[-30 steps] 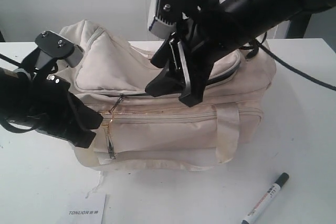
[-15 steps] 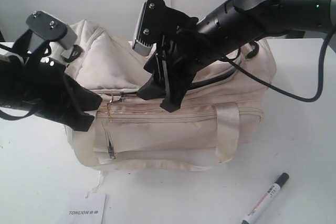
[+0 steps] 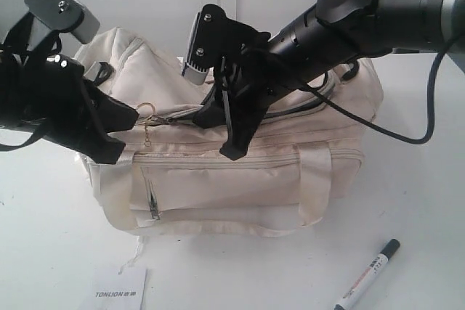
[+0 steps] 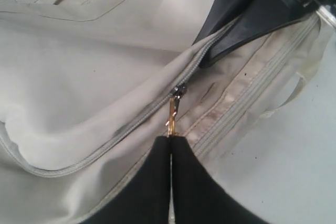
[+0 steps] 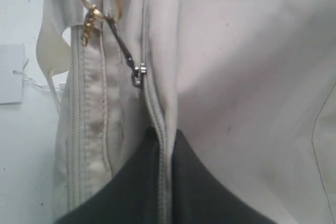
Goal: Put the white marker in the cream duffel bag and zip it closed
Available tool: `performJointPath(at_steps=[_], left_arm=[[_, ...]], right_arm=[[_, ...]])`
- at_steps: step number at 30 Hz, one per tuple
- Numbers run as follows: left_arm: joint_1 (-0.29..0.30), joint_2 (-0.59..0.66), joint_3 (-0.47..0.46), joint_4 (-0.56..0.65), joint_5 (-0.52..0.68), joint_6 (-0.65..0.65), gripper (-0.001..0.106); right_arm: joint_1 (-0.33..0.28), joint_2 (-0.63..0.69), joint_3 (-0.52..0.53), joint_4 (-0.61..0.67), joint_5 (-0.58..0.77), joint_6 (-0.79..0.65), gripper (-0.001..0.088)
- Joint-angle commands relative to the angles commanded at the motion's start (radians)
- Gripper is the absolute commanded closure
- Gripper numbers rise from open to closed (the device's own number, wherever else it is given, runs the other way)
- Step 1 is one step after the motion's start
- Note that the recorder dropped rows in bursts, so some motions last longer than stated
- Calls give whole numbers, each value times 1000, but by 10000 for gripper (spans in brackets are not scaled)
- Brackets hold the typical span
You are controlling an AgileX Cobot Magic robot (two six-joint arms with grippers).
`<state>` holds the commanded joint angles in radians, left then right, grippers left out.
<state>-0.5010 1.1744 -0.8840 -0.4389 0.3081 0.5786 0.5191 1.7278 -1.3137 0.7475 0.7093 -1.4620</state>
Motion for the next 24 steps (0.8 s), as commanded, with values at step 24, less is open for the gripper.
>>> performJointPath(at_steps=[24], left_arm=[[0,0,0,316,65,-143,1053]], right_arm=[[-2,-8,0,-49,0,6,868]])
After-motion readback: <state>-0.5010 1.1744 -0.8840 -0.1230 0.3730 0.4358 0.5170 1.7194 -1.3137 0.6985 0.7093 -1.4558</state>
